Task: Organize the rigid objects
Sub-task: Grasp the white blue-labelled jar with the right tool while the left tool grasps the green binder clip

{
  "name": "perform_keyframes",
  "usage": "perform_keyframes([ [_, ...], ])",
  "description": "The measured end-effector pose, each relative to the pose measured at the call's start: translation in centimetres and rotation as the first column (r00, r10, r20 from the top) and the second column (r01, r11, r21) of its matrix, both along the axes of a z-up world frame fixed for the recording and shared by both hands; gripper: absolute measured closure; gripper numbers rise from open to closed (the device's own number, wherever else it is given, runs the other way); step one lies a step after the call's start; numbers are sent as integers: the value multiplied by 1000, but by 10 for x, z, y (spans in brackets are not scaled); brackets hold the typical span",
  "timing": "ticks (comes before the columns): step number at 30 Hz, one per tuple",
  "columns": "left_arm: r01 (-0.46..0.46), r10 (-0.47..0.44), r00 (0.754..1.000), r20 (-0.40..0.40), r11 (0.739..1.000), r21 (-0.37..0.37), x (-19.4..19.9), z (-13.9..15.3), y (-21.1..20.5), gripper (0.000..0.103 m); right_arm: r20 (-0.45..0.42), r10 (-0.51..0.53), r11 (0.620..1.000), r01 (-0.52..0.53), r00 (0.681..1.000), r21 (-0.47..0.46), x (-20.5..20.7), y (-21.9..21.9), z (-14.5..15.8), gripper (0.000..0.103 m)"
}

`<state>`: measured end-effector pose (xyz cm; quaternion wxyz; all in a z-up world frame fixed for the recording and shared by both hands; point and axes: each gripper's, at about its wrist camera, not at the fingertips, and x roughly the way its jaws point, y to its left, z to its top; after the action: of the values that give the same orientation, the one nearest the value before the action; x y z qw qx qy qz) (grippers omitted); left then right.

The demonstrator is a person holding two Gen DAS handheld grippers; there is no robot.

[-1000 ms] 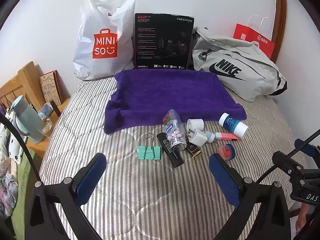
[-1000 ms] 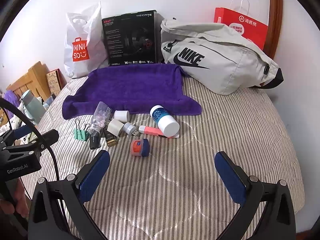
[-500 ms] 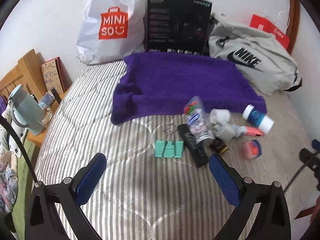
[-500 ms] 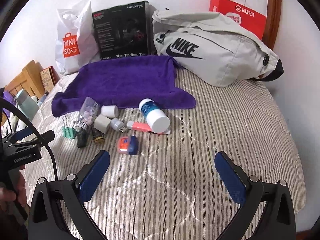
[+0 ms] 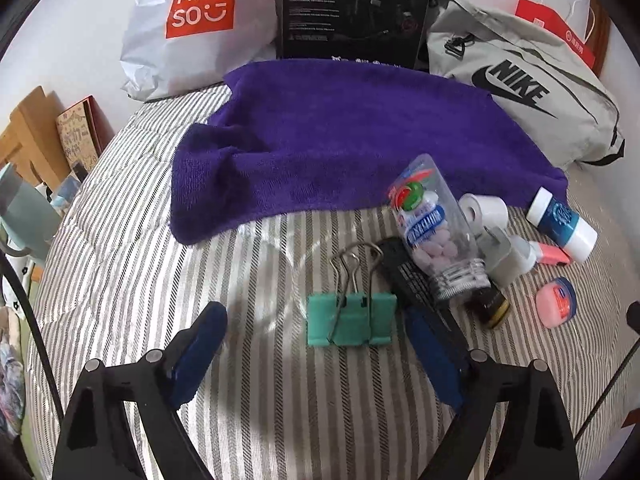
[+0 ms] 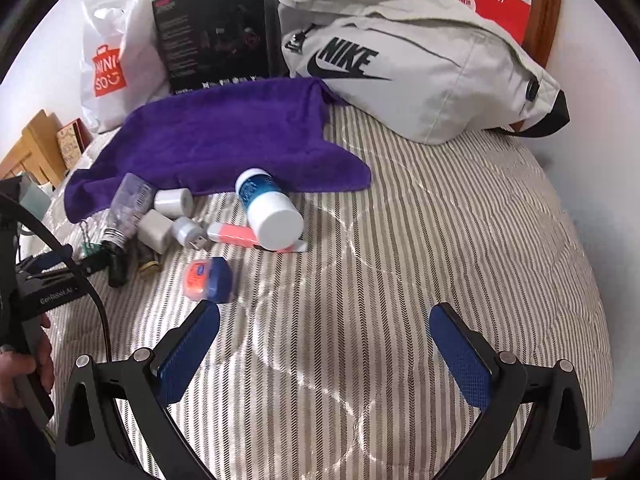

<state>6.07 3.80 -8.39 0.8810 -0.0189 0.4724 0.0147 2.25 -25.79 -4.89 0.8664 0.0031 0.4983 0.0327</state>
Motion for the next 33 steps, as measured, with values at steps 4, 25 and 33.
perform_keyframes([
  [4, 8, -8, 1000, 2, 1000, -12, 1, -3, 2, 24, -17, -2, 1000, 2, 1000, -1, 7, 1, -9, 0],
  [25, 71, -71, 997, 11, 997, 33, 2, 0, -17, 63, -56, 248, 967, -243, 967, 78, 109, 29, -37, 20],
  [33, 74, -74, 997, 13, 997, 35, 1, 0, -17, 62, -70, 339, 940, -333, 938, 78, 114, 38, -50, 51],
])
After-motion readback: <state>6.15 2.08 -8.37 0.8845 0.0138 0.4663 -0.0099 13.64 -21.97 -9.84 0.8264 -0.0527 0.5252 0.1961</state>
